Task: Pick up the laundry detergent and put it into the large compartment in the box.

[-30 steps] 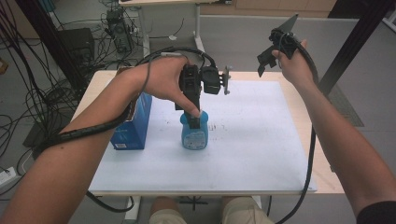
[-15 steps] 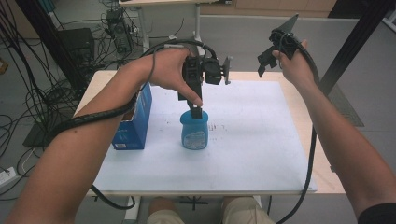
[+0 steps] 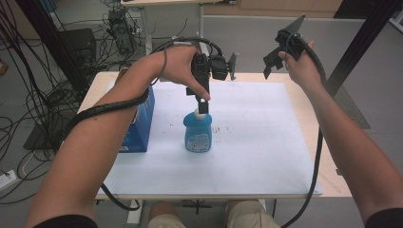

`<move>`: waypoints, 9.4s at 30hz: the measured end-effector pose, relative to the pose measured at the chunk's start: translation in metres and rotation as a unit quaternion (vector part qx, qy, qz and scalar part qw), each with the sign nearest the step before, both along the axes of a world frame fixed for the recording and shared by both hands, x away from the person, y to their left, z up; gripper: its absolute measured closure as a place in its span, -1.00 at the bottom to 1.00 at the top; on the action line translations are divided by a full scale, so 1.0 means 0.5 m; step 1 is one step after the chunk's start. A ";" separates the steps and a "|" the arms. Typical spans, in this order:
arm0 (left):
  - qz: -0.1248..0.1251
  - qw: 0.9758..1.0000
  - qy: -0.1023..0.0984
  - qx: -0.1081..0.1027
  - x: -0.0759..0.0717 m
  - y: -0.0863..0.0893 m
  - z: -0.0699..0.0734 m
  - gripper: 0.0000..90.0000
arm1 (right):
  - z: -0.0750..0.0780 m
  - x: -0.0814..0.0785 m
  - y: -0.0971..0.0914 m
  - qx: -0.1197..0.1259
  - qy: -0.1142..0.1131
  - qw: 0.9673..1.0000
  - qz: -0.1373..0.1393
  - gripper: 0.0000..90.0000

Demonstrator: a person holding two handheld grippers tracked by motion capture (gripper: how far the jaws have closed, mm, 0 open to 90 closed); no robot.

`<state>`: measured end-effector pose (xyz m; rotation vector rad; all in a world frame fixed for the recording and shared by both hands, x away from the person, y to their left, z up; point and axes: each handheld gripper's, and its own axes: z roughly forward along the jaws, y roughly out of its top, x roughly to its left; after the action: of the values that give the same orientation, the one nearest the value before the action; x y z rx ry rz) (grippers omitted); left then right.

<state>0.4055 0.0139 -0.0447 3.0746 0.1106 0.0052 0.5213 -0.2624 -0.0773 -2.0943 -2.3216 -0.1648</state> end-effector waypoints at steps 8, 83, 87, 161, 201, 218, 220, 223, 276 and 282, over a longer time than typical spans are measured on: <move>0.003 1.000 0.009 0.002 0.022 -0.003 -0.028 -0.86 | -0.001 0.003 -0.003 0.003 0.002 1.000 -0.002 -0.82; 0.011 1.000 0.018 0.022 0.017 -0.015 -0.230 -0.86 | -0.028 0.012 -0.015 0.012 0.014 1.000 -0.003 -0.82; 0.012 1.000 0.017 0.022 0.015 -0.015 -0.230 -0.86 | -0.029 0.013 -0.014 0.011 0.014 1.000 -0.003 -0.82; 0.013 1.000 0.011 0.014 0.009 -0.006 -0.224 -0.86 | -0.028 0.012 -0.007 0.011 0.013 1.000 0.000 -0.82; 0.015 1.000 0.008 0.011 0.007 0.001 -0.229 -0.84 | -0.028 0.013 -0.002 0.010 0.015 1.000 -0.001 -0.82; 0.012 1.000 0.001 0.013 0.002 0.001 -0.235 -0.73 | -0.029 0.014 -0.001 0.010 0.015 1.000 0.000 -0.83; 0.009 1.000 -0.001 0.015 0.001 -0.001 -0.236 -0.66 | -0.029 0.014 -0.001 0.010 0.015 1.000 0.000 -0.82; 0.006 1.000 -0.003 0.018 -0.001 -0.002 -0.237 -0.62 | -0.030 0.014 -0.001 0.010 0.015 1.000 0.000 -0.82; -0.012 1.000 -0.002 0.018 0.007 -0.001 -0.230 -0.19 | -0.038 0.020 0.009 0.006 0.019 1.000 0.003 -0.82; -0.014 1.000 -0.003 0.014 0.007 0.003 -0.230 -0.19 | -0.039 0.023 0.011 0.006 0.021 1.000 0.003 -0.83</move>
<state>0.4089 0.0154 -0.1596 3.1035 0.0674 0.0139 0.5326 -0.2567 -0.0970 -2.0660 -2.2976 -0.1329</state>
